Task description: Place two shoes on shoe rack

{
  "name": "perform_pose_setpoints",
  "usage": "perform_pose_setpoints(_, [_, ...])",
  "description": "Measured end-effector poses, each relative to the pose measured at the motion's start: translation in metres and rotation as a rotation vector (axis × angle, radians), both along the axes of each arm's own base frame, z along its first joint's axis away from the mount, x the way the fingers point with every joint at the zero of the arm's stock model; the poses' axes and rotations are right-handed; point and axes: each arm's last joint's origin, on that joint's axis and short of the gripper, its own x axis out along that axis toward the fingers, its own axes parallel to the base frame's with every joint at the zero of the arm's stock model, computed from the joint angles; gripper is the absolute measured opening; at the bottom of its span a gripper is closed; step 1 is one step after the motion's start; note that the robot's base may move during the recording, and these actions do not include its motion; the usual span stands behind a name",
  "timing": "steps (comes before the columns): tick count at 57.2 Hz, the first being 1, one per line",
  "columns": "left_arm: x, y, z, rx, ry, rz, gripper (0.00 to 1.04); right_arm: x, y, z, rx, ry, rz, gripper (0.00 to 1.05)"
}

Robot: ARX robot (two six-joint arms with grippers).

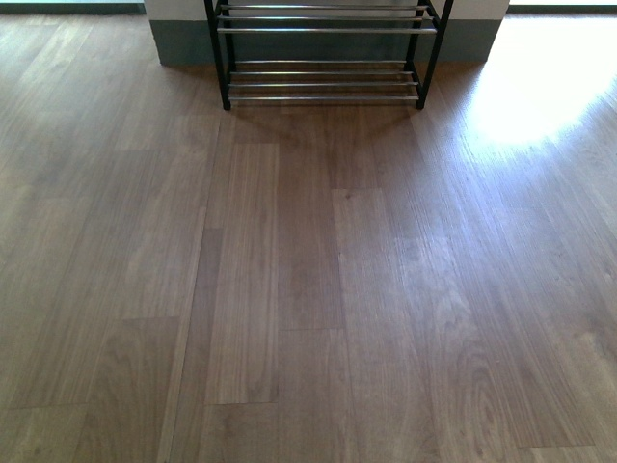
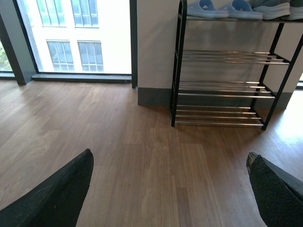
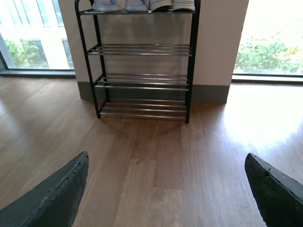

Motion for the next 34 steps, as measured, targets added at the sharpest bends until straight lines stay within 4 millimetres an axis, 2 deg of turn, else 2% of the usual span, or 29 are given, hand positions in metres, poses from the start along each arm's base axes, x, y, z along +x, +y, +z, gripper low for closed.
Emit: perform_pose_setpoints(34, [0.0000,0.0000,0.0001,0.000,0.000,0.000,0.95,0.0000,0.0000,0.0000,0.000,0.000,0.000,0.96])
